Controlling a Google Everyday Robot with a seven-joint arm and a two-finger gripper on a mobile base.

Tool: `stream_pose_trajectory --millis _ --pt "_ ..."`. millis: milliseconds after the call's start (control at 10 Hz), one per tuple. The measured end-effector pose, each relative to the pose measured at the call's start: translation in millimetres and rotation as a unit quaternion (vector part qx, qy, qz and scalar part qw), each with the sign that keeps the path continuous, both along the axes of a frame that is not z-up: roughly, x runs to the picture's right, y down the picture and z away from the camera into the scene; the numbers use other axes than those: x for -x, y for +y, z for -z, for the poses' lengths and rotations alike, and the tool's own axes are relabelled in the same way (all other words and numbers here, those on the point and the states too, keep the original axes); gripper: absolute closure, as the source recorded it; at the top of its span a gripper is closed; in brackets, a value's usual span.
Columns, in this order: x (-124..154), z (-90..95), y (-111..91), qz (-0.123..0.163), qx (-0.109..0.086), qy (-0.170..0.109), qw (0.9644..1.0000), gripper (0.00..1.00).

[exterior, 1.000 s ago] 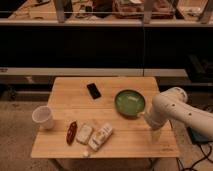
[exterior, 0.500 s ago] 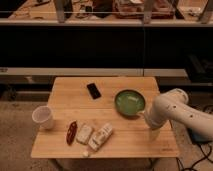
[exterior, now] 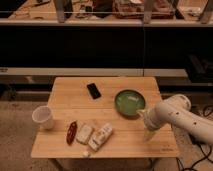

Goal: Place the bottle in the ceramic bowl

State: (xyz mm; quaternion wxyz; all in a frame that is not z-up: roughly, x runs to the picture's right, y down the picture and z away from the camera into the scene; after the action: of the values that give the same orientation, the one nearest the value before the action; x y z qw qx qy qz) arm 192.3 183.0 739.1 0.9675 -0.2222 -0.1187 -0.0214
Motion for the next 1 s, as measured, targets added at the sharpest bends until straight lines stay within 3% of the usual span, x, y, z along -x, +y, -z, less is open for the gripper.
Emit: stream_pose_trajectory --millis 200,400,600,800,900,1000 --pt "1 0.0 0 -0.003 0.002 -0.002 1.0 0.2" --pt "19 -3.5 10 -0.033 0.02 -0.035 0.9986 0.2" --pt "43 -8.1 19 -0.092 0.029 -0.086 0.9916 0.2" --pt "53 -12.2 27 -0.142 0.038 -0.126 0.9811 0.2" --pt "56 -13.2 30 -0.167 0.045 -0.148 0.9738 0.2" --pt "58 -14.0 34 -0.196 0.054 -0.171 0.9641 0.2"
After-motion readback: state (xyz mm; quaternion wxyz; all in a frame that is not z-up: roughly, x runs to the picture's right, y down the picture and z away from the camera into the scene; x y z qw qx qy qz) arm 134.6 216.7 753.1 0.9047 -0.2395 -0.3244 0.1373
